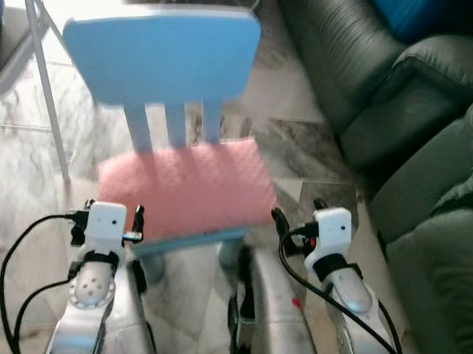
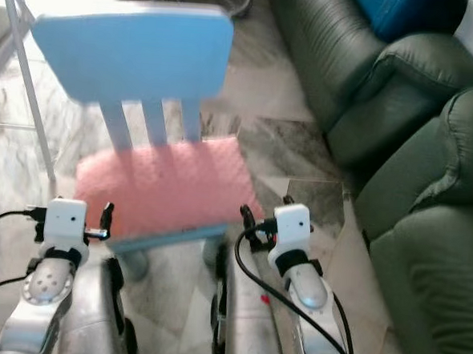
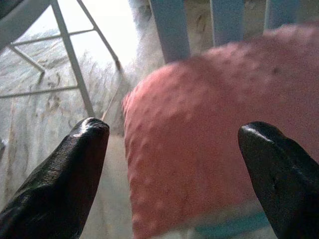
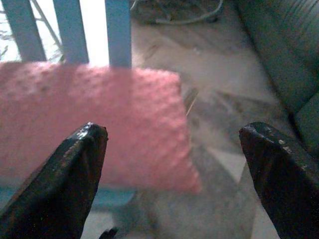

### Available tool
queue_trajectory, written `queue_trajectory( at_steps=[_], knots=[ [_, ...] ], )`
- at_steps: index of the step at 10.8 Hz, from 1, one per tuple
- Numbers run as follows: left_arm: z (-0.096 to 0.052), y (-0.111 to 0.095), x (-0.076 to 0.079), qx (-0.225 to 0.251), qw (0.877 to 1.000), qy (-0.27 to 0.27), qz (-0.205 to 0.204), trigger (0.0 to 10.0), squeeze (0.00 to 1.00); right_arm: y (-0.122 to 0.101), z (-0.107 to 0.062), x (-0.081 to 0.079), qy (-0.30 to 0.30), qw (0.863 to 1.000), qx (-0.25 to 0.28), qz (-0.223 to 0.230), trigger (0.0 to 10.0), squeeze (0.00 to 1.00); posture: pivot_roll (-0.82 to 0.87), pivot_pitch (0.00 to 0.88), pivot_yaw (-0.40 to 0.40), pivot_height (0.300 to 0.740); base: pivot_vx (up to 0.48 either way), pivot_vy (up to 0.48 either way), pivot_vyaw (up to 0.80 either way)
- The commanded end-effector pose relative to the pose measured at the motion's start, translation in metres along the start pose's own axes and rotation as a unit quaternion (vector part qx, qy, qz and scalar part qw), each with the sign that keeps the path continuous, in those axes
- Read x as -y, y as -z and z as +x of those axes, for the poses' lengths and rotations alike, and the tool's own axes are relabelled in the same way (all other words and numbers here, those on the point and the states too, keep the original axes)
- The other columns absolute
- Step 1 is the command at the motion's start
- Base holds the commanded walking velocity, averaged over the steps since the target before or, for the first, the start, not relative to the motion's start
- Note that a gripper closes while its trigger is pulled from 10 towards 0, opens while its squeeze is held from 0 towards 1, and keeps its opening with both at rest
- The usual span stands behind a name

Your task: Move the pillow to the sofa

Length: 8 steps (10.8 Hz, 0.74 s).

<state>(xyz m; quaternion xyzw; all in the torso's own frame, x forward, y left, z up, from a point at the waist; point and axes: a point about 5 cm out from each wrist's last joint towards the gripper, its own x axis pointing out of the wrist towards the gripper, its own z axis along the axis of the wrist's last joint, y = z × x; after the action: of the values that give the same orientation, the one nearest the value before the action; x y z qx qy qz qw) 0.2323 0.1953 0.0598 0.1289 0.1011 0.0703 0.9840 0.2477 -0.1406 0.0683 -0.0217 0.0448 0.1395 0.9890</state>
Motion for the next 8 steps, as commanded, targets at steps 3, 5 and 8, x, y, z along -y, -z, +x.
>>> queue_trajectory(
  at_steps=[3,5,8],
  knots=[
    [-0.001,0.001,-0.014,-0.014,1.000,-0.016,-0.002,10.0,0.00,-0.009,0.001,-0.001,-0.003,1.000,-0.009,0.019,10.0,0.00,-0.03,0.331,-0.103,0.486,0.000,0.000,0.00],
    [0.007,-0.004,-0.030,-0.013,0.999,-0.031,-0.018,10.0,1.00,-0.015,0.013,0.000,-0.012,0.999,-0.008,0.039,10.0,1.00,-0.04,0.398,-0.118,0.486,0.000,0.000,0.00],
    [0.035,-0.015,-0.052,-0.022,0.995,-0.096,-0.013,10.0,0.00,-0.026,0.051,-0.015,-0.065,0.997,-0.027,0.038,10.0,1.00,-0.04,0.464,-0.136,0.486,0.000,0.000,0.00]
  ],
)
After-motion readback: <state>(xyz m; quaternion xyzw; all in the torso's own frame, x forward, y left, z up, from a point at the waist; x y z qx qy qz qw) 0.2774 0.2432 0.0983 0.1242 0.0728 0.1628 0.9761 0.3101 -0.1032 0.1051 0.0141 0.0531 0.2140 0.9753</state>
